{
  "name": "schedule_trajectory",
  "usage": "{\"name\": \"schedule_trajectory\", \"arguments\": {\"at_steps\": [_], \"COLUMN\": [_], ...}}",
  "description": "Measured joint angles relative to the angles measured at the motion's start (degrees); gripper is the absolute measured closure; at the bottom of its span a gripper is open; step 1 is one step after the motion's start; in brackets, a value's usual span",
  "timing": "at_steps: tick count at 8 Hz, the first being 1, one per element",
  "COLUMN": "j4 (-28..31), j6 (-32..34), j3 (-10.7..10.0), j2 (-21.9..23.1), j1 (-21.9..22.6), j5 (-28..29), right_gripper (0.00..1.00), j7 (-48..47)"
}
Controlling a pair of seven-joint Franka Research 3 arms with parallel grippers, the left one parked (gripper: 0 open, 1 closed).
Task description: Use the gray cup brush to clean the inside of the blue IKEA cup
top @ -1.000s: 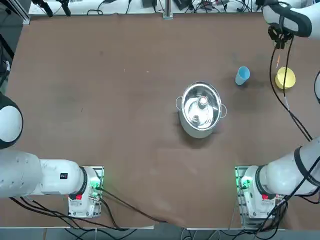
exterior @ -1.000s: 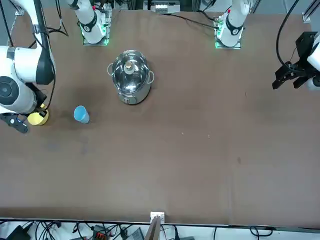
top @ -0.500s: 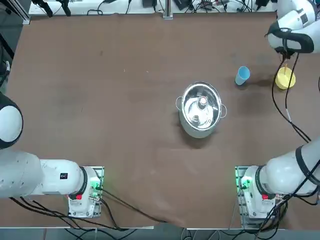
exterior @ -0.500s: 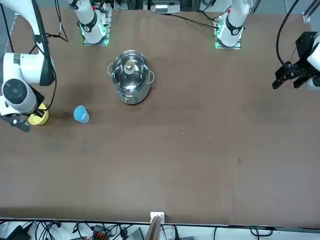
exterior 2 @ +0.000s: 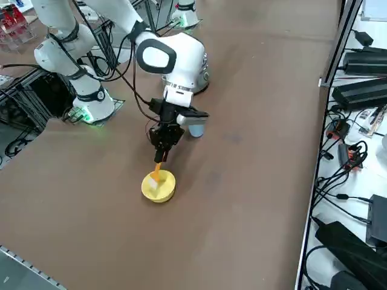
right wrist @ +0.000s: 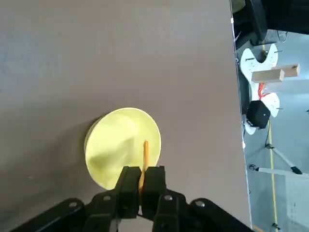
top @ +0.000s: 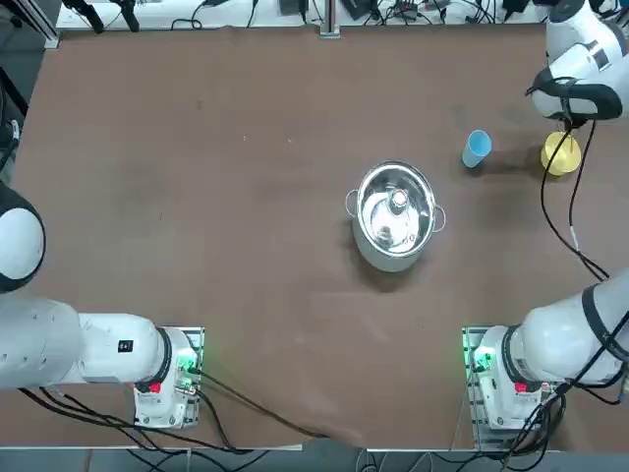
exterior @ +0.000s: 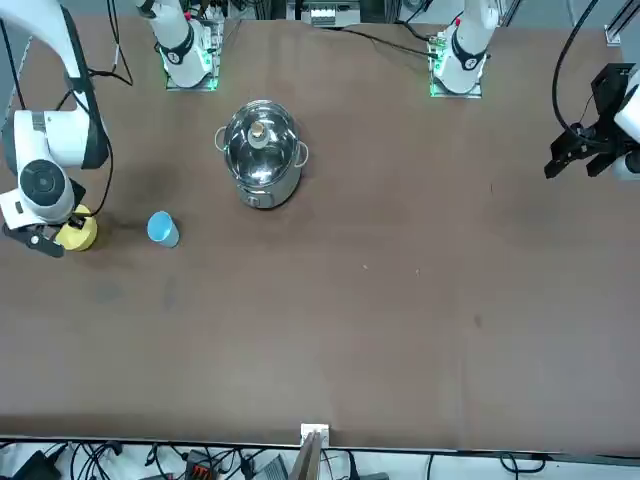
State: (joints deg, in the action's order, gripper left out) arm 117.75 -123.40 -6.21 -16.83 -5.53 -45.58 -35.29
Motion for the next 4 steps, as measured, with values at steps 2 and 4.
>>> {"name": "schedule_trajectory", "arguments": {"at_steps": [2, 4], "j4": [0.1, 0.1], "j6": [-0.9, -2.2], "j3": [0.0, 0.0], "j2": [-1.8, -3.3], "j1": [-0.8, -1.6], "j5": [-1.6, -2.0], "right_gripper": [0.95, 0.95], "j7": [0.0, 0.0]}}
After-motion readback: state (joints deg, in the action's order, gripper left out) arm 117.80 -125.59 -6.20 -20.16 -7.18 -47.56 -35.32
